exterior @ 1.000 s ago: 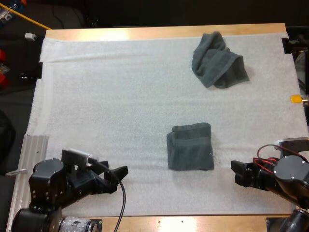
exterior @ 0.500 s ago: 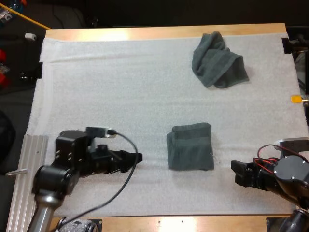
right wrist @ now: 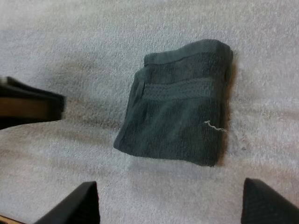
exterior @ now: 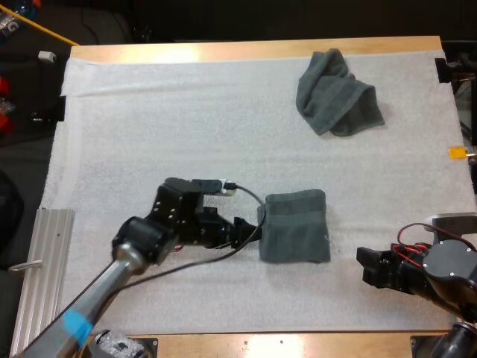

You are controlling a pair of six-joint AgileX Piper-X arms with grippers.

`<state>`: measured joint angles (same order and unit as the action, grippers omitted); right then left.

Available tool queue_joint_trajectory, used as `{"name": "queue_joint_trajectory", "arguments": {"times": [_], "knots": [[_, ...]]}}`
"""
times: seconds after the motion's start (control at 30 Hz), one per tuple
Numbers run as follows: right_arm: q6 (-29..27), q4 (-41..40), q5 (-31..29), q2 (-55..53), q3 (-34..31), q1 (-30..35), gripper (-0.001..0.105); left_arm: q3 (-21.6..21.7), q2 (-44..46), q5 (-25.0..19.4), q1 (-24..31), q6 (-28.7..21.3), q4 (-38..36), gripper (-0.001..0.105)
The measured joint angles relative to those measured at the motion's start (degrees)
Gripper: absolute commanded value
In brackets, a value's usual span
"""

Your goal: Pick towel from pile, fold and stack

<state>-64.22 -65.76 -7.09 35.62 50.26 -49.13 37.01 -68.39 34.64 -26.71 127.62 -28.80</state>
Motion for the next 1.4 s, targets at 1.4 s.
{"name": "queue_joint_trajectory", "arguments": {"times": [1.4], "knots": [[2.5,-1.3,0.0,0.0,0.0,0.0,0.062,17.4,-33.6,3.8,-11.9,6.1,3.1,0.038]]}}
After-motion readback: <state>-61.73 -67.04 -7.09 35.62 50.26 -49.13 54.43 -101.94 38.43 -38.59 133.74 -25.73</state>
